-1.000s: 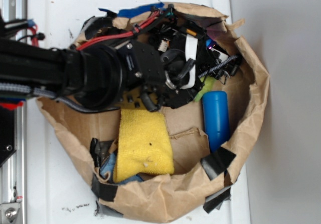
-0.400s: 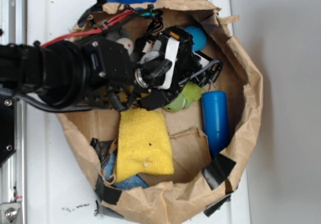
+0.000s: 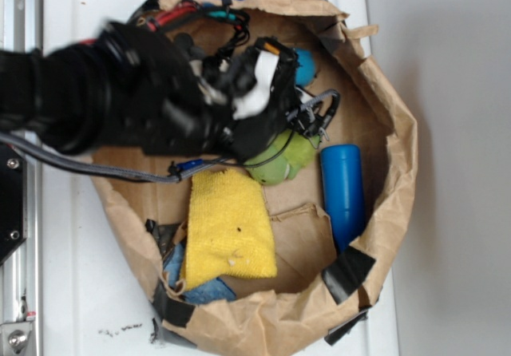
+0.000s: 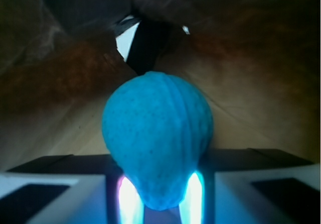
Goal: Grab the blue ball.
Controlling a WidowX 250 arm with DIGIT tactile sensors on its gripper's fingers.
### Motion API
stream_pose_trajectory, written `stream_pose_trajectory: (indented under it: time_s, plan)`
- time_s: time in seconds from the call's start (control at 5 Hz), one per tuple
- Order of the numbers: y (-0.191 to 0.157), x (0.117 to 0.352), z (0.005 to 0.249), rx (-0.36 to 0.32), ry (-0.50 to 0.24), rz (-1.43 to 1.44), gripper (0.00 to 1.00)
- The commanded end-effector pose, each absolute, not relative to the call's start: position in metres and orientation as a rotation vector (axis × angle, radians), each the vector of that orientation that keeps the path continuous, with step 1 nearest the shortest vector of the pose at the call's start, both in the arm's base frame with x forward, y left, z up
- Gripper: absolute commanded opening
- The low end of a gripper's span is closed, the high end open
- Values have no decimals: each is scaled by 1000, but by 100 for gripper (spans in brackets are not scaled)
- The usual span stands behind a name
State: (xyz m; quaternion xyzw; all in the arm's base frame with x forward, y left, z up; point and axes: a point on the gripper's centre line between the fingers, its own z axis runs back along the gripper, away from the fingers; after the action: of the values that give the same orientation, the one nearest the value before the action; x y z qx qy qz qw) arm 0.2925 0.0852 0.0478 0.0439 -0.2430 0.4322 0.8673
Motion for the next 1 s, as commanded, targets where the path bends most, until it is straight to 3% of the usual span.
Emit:
stream_pose_trajectory:
  time_s: [0.0, 0.2, 0.6, 0.8]
  plan:
    - [96, 283, 130, 35, -213, 896, 0]
    - [96, 278, 146, 33, -128, 866, 0]
    - [82, 273, 167, 97, 70, 776, 0]
    - [58, 272, 172, 76, 74, 693, 0]
